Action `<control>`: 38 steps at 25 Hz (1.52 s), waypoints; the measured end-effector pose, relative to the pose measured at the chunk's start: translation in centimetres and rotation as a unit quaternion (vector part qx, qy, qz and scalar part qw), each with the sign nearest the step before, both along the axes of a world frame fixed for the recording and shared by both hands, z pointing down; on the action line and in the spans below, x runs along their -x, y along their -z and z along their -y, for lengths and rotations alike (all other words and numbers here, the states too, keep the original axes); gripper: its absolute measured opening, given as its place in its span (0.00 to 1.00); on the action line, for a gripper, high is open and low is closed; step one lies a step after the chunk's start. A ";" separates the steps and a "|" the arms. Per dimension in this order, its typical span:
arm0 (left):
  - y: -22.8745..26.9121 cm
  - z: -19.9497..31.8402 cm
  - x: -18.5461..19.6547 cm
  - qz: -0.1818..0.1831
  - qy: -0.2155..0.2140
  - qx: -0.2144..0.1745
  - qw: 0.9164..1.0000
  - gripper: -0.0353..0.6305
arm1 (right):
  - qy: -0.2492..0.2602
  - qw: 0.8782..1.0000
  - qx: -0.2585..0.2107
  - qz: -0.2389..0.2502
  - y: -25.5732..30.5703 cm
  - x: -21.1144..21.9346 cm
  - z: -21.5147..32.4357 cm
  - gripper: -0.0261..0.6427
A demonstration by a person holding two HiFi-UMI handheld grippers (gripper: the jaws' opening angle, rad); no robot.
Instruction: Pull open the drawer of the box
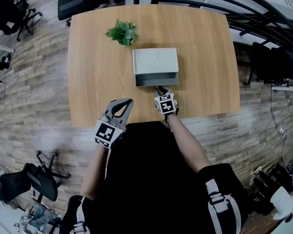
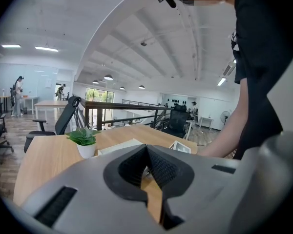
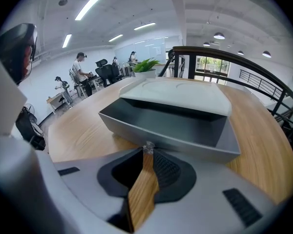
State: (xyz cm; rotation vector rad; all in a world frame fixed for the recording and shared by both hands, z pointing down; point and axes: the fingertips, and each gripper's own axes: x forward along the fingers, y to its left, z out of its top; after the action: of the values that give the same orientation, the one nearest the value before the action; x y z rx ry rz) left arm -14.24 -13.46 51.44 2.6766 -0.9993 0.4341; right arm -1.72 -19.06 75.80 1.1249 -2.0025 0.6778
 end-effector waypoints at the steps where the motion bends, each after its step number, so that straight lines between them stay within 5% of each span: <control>1: 0.3 -0.2 -0.2 0.000 0.002 -0.001 1.000 0.09 | 0.003 1.000 0.001 0.002 0.0 0.0 -0.2 0.16; 38: 0.8 -6.5 -5.3 0.010 0.038 0.022 0.999 0.09 | 0.076 0.997 0.003 0.017 -0.2 -0.3 -3.6 0.15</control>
State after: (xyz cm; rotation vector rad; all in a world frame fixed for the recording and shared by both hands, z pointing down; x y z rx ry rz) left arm -8.92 -6.92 50.60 2.5904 -1.0797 0.4628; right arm -1.40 -15.45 75.99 0.9529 -2.0883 0.6272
